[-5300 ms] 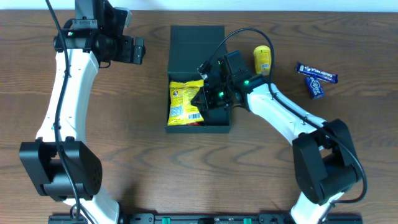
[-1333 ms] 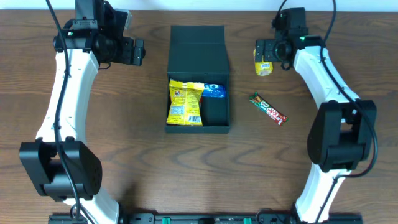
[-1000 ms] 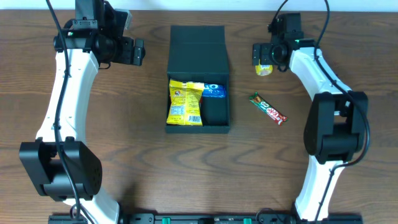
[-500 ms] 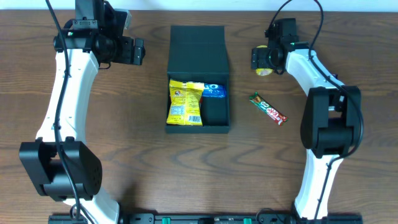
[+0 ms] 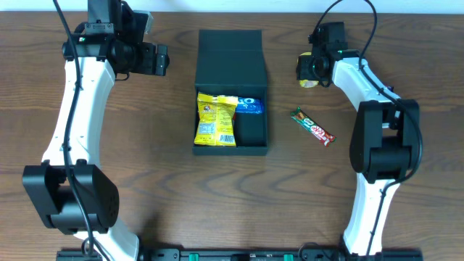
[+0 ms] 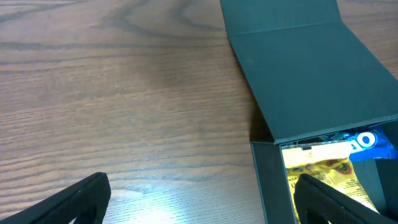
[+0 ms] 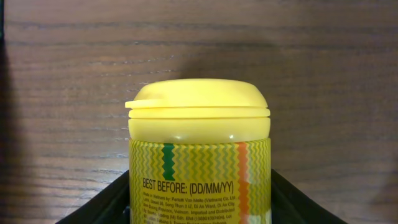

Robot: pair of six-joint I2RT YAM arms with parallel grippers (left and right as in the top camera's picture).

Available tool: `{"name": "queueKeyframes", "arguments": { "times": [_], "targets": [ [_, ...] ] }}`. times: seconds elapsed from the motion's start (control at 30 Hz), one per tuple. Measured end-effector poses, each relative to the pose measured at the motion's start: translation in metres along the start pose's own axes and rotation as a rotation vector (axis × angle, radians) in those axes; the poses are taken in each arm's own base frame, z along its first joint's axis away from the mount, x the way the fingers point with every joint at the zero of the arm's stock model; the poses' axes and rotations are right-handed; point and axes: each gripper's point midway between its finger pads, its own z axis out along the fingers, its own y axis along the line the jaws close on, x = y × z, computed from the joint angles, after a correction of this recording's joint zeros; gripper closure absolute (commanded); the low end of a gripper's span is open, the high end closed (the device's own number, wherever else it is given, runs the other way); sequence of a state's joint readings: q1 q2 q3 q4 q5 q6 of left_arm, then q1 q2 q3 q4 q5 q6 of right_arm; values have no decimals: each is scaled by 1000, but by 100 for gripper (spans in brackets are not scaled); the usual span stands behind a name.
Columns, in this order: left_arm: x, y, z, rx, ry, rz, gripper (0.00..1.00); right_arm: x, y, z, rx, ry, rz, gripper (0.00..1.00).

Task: Pack container
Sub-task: 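Grasp the yellow gum bottle with the right gripper and lift, then place the gum bottle upright in the box's front-right corner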

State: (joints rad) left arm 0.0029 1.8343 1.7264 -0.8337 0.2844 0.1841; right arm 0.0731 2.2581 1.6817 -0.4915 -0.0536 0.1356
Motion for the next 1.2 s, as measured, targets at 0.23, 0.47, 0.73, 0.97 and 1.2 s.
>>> {"name": "queueKeyframes", "arguments": {
  "times": [0.23, 0.47, 0.73, 0.97, 1.2],
  "targets": [
    [0, 0, 0, 0, 0, 0, 4, 0, 0, 0, -1, 2, 21, 59],
    [0, 0, 0, 0, 0, 0, 5, 5, 3, -10, -7, 69, 41, 73],
    [0, 0, 0, 0, 0, 0, 5, -35, 14, -64, -11, 84, 43, 89],
    [0, 0, 0, 0, 0, 0, 4, -56, 48, -129, -32, 81, -29, 99],
    [0, 0, 0, 0, 0, 0, 5, -33, 102, -178, -54, 135, -216, 99]
  ]
}}
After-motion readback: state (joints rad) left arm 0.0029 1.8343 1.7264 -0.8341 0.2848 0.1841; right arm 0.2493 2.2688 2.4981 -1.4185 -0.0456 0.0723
